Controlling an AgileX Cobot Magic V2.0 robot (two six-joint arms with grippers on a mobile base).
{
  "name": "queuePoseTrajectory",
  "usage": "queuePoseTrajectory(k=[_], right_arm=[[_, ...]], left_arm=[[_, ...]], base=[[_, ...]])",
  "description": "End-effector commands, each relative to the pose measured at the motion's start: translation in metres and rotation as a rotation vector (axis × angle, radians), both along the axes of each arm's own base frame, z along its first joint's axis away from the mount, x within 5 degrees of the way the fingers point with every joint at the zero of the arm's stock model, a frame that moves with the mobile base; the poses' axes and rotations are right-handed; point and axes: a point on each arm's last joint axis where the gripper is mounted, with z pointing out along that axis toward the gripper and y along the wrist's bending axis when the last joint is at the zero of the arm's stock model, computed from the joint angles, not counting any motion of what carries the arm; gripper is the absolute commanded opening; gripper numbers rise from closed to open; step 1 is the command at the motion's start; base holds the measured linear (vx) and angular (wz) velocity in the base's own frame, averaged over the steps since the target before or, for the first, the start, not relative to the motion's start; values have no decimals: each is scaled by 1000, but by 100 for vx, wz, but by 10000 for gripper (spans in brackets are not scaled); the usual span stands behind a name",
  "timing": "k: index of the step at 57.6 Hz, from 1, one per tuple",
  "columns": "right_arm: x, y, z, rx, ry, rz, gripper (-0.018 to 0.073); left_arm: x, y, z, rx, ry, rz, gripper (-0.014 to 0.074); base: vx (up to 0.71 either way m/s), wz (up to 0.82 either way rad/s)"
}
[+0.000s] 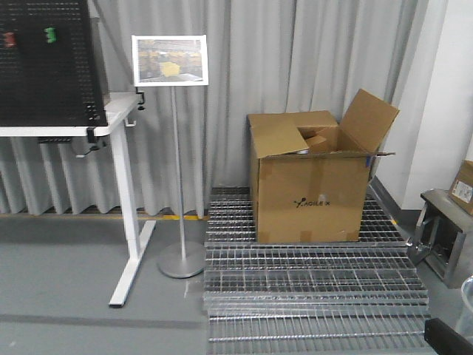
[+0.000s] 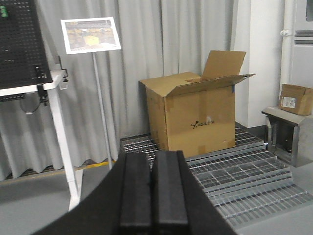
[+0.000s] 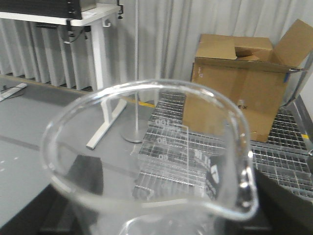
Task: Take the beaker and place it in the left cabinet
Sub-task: 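Drive across the room toward the white cabinet, then turn and approach the open cabinet shelf with the blue tray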
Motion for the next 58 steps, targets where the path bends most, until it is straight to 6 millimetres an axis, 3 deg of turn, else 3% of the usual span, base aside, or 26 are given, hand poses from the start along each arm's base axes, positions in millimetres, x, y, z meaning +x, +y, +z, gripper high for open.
queuePoseTrajectory(k=[1,58], right_arm=[[-1,3,15,18,-83,40,-4],[-1,3,15,18,-83,39,-4]], left_arm=[[-1,0,3,-33,-80,-2,1],[-1,0,3,-33,-80,-2,1]], base=[[52,-18],[44,-46]])
